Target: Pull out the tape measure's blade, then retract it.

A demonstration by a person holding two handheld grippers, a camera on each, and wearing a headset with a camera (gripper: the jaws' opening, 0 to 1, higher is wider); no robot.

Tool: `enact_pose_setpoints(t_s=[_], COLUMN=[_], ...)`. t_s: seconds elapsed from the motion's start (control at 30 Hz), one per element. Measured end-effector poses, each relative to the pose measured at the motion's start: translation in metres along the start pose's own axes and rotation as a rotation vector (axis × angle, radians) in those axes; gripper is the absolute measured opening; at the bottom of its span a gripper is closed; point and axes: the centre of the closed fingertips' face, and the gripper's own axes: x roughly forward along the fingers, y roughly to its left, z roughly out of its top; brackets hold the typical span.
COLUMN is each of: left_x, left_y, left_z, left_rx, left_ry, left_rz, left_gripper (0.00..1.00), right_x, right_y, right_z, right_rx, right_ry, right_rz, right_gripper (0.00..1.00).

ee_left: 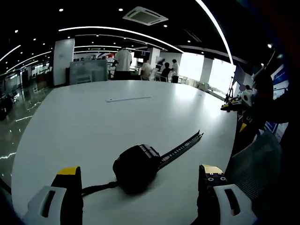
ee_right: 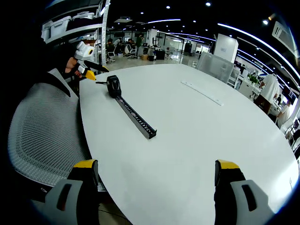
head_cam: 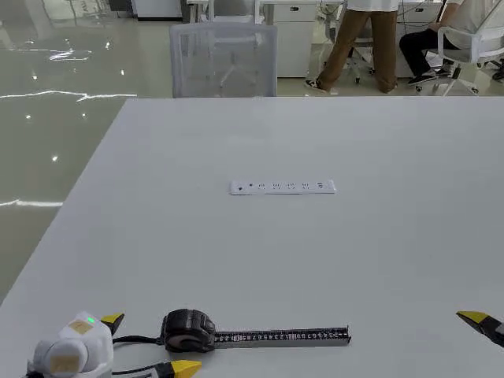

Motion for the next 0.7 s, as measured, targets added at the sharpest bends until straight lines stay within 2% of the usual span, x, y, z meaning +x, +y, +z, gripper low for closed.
enact_pose_setpoints(t_s=[0.07, 0.23, 0.33, 0.43, 0.57, 0.67, 0.7], left_x=[0.005, 0.014, 0.023, 0.029, 0.033, 0.031, 0.033], left_y=[-0.004, -0.005, -0.005, -0.003, 0.007, 0.012, 0.012], left_z=[0.002, 0.013, 0.012, 0.012, 0.004, -0.001, -0.004], left_rx=[0.027, 0.015, -0.058, -0.085, -0.166, -0.168, -0.165], left_ry=[0.012, 0.002, 0.008, -0.01, -0.026, -0.064, -0.042], left_rz=[0.006, 0.028, 0.05, 0.103, 0.211, 0.297, 0.298], left_gripper=[1.0, 1.0, 1.0, 0.98, 0.99, 0.96, 0.96], right_x=[0.005, 0.017, 0.029, 0.037, 0.046, 0.054, 0.057], right_y=[0.001, 0.003, 0.002, 0.003, 0.002, -0.001, -0.001], right_z=[0.002, 0.008, 0.002, 0.005, 0.013, 0.021, 0.022], right_rx=[-0.015, -0.044, -0.097, -0.117, -0.136, -0.155, -0.161], right_ry=[0.007, 0.021, 0.066, 0.078, 0.08, 0.08, 0.082], right_rz=[0.016, 0.052, 0.074, 0.091, 0.111, 0.123, 0.128], right_gripper=[1.0, 1.0, 1.0, 1.0, 1.0, 0.98, 0.98])
